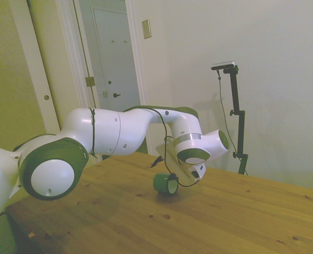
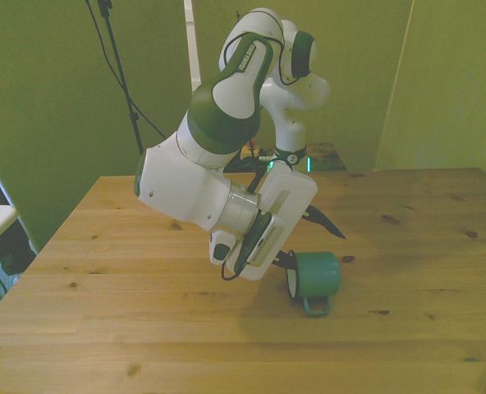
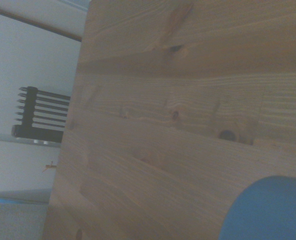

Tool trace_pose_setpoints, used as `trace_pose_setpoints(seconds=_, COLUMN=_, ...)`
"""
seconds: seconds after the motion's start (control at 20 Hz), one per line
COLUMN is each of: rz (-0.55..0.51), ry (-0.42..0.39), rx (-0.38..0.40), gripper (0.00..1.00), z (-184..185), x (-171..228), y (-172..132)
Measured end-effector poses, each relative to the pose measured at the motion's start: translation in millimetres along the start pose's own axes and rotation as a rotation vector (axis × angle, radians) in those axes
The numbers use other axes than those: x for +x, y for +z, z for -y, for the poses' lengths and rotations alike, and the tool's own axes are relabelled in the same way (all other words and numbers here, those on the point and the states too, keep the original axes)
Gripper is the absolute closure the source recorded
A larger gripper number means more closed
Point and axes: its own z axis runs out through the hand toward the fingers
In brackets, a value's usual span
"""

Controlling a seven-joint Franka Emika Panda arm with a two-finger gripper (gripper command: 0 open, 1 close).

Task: Flip the mug upright

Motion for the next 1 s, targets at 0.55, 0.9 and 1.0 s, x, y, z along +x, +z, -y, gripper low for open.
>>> trace_pose_setpoints(seconds=0.55, rz=0.042, ry=-0.013, rx=0.014, gripper=1.00, z=-3, x=14, y=10)
trace_pose_setpoints(seconds=0.9, rz=0.051, ry=-0.025, rx=0.015, gripper=1.00, z=0, x=15, y=8)
trace_pose_setpoints(seconds=1.0, rz=0.048, ry=-0.028, rx=0.014, gripper=1.00, z=2, x=14, y=7)
